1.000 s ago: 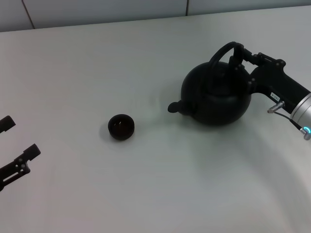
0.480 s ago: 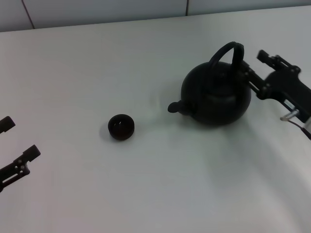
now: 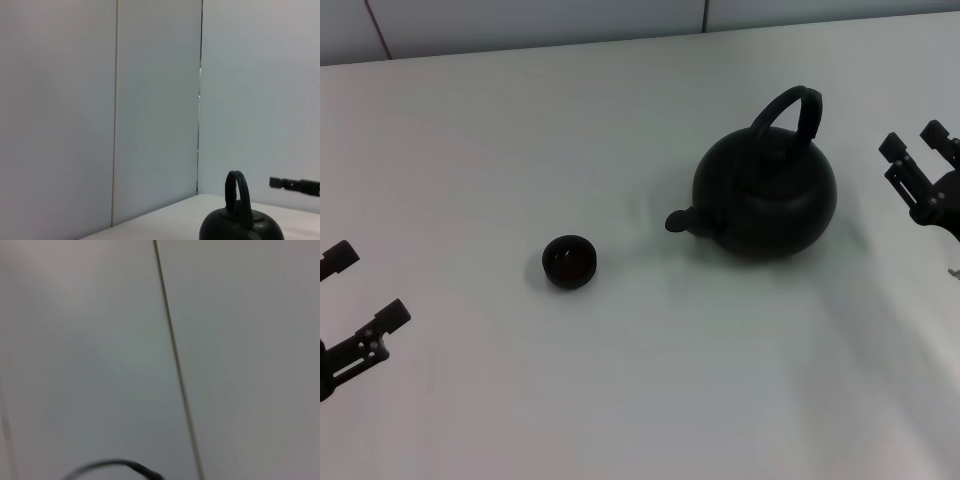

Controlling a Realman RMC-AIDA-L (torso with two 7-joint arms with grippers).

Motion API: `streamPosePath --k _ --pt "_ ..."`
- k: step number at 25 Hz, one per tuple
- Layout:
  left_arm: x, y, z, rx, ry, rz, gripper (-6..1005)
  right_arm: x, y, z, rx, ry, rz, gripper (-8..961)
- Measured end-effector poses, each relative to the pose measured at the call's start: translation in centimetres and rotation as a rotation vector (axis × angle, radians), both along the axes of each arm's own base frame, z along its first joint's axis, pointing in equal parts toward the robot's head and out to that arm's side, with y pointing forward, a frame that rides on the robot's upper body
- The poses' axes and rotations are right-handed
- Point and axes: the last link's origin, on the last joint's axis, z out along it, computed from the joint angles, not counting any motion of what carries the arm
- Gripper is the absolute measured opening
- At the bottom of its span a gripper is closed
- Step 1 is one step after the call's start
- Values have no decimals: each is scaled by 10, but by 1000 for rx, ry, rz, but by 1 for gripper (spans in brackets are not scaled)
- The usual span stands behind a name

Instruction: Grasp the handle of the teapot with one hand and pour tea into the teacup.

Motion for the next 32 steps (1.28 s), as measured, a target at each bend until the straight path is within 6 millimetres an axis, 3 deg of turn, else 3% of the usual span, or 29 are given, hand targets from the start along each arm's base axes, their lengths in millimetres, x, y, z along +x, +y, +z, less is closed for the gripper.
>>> streamPosePath --k 4,5,6,7,16,23,27,32 --pt "2 3 0 -15 2 -12 827 -10 -12 8 -60 17 131 571" --pt "3 4 0 -24 3 -16 827 -15 -17 16 -167 12 223 571" --pt "4 7 0 -36 5 -22 827 -15 -17 16 -167 12 223 571" --pt "7 10 1 -60 10 -33 827 -21 -20 22 -328 -12 299 571" --pt "23 35 -2 -266 62 -84 827 -33 -11 23 -739 -216 399 571" --pt "33 54 -5 -340 130 -95 827 -37 -2 27 -756 -285 415 571" --pt "36 69 -2 -378 218 -82 827 -40 10 43 -758 -380 405 571" --pt "37 83 3 -439 298 -49 827 -43 20 48 -815 -439 393 571"
